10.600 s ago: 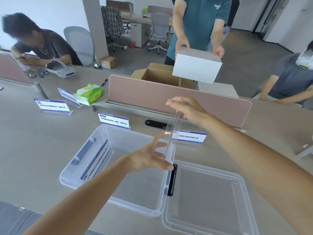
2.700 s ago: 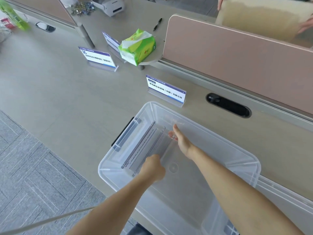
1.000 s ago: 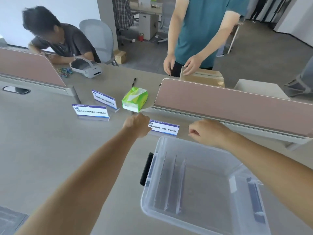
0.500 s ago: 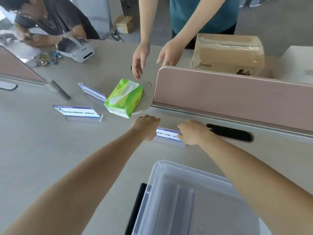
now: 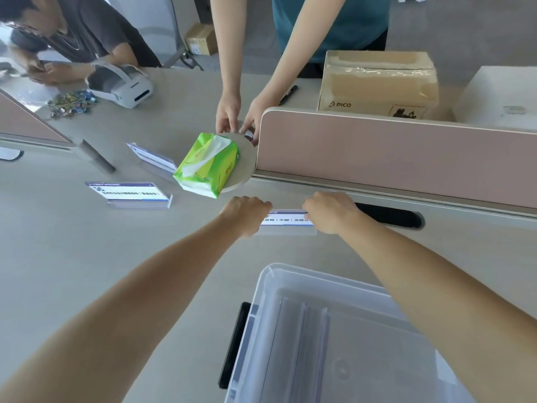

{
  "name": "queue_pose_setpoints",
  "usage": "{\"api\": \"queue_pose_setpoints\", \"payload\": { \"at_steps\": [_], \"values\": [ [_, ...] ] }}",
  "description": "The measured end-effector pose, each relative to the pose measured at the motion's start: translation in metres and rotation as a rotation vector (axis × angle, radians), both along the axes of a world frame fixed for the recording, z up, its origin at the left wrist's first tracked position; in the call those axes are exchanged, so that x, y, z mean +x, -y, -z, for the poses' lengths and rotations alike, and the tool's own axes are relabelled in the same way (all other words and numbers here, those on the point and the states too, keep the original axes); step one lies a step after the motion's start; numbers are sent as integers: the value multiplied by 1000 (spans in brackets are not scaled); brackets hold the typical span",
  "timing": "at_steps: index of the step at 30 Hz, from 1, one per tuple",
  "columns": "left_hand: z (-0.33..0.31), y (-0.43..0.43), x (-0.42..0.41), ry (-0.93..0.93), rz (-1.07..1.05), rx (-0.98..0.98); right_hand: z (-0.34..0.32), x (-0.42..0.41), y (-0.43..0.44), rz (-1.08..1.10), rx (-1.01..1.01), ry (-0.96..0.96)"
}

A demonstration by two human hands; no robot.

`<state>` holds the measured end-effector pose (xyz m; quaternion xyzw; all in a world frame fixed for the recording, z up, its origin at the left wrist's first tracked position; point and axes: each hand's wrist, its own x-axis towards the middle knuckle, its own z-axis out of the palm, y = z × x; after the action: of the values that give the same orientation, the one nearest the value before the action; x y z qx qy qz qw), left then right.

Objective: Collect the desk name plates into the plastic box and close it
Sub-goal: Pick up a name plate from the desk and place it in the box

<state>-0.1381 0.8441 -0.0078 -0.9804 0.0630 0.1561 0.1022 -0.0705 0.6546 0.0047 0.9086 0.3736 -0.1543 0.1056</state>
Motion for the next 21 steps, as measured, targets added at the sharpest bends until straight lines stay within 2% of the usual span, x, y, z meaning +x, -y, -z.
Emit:
{"api": "queue_pose_setpoints", "payload": {
  "at_steps": [3,5,7,9,11,14,17,21],
  "values": [
    [-29,1,-20,137,34,-68,-31,-16,10,45,75,55],
    [-50,0,-37,225,19,-143,-54,-29,18,137,213,36],
    [-72,-3,-60,328,-17,-242,-80,-47,25,309,501,-80],
    [-95,-2,-87,427,-42,-336,-106,-74,30,541,882,-306],
    [-117,3,-117,513,-67,-399,-125,-102,28,724,1136,-483],
    [-139,9,-166,625,-107,-506,-144,-149,20,860,1234,-623],
    [-150,12,-214,712,-117,-570,-156,-194,6,875,1291,-765],
    [-151,21,-268,749,-124,-687,-168,-240,-3,792,1464,-684]
  ]
}}
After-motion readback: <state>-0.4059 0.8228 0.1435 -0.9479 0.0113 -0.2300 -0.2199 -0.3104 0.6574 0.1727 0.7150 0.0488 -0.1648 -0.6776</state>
